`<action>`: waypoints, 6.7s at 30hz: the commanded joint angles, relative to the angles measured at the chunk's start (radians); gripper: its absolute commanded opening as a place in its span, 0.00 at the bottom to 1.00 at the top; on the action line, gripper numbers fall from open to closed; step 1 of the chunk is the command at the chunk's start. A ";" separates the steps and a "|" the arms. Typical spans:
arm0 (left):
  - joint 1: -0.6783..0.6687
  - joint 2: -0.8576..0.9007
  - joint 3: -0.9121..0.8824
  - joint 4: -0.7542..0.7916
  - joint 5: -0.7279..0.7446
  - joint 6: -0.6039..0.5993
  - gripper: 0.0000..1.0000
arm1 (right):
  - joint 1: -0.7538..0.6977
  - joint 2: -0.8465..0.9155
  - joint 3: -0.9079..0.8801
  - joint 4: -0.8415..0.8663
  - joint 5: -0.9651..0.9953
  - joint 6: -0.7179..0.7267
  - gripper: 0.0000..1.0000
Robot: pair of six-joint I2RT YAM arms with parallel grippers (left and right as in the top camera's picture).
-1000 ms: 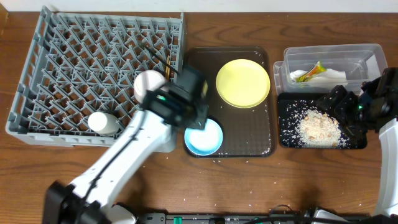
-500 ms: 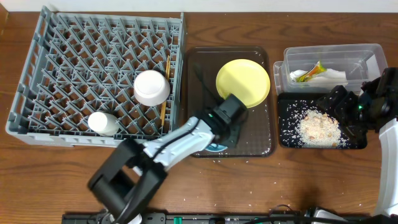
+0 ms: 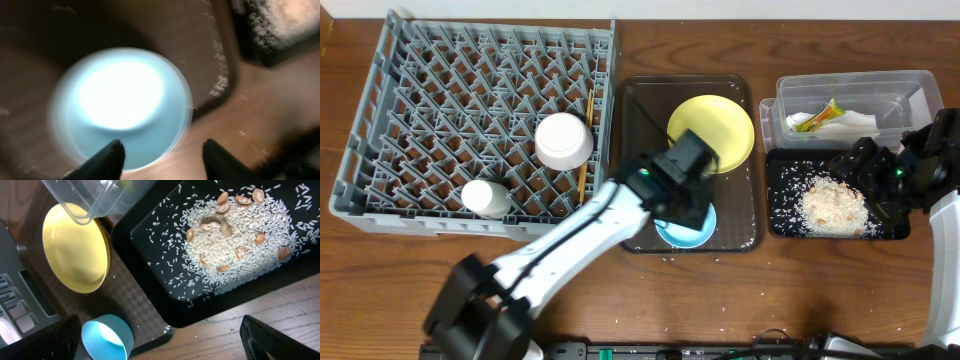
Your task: Sort waste into correct bins and load items into the dishwasher
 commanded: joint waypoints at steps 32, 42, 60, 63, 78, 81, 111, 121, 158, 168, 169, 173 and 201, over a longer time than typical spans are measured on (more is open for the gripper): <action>0.143 0.292 -0.021 0.072 0.029 0.157 0.07 | -0.004 -0.017 0.011 0.000 -0.002 0.010 0.99; 0.252 -0.070 0.102 -0.142 -0.436 0.158 0.08 | -0.004 -0.017 0.011 0.000 -0.002 0.010 0.99; 0.591 -0.092 0.097 0.086 -1.299 0.653 0.08 | -0.004 -0.017 0.011 0.000 -0.002 0.010 0.99; 0.653 -0.058 0.086 0.110 -1.299 0.651 0.08 | -0.004 -0.017 0.011 0.000 -0.002 0.010 0.99; 0.747 0.187 0.083 0.259 -1.466 0.651 0.07 | -0.004 -0.017 0.011 0.000 -0.002 0.010 0.99; 0.747 0.212 0.083 0.264 -1.468 0.637 0.07 | -0.004 -0.017 0.011 0.000 -0.002 0.010 0.99; 0.664 0.236 0.050 0.227 -1.468 0.536 0.08 | -0.004 -0.017 0.011 0.000 -0.002 0.010 0.99; 0.699 0.236 0.047 0.299 -1.588 0.621 0.07 | -0.004 -0.017 0.011 0.000 -0.002 0.010 0.99; 0.512 0.255 0.001 0.336 -1.383 0.557 0.45 | -0.004 -0.017 0.011 0.000 -0.002 0.010 0.99; 0.526 0.235 0.001 0.336 -1.386 0.546 0.30 | -0.004 -0.017 0.011 0.000 -0.002 0.010 0.99; 0.531 0.235 0.001 0.335 -1.398 0.546 0.23 | -0.004 -0.017 0.011 0.000 -0.002 0.011 0.99; 0.568 0.235 0.001 0.335 -1.451 0.547 0.11 | -0.004 -0.017 0.011 0.000 -0.002 0.010 0.99; 0.631 0.175 0.002 0.346 -1.392 0.497 0.08 | -0.004 -0.017 0.011 0.000 -0.002 0.010 0.99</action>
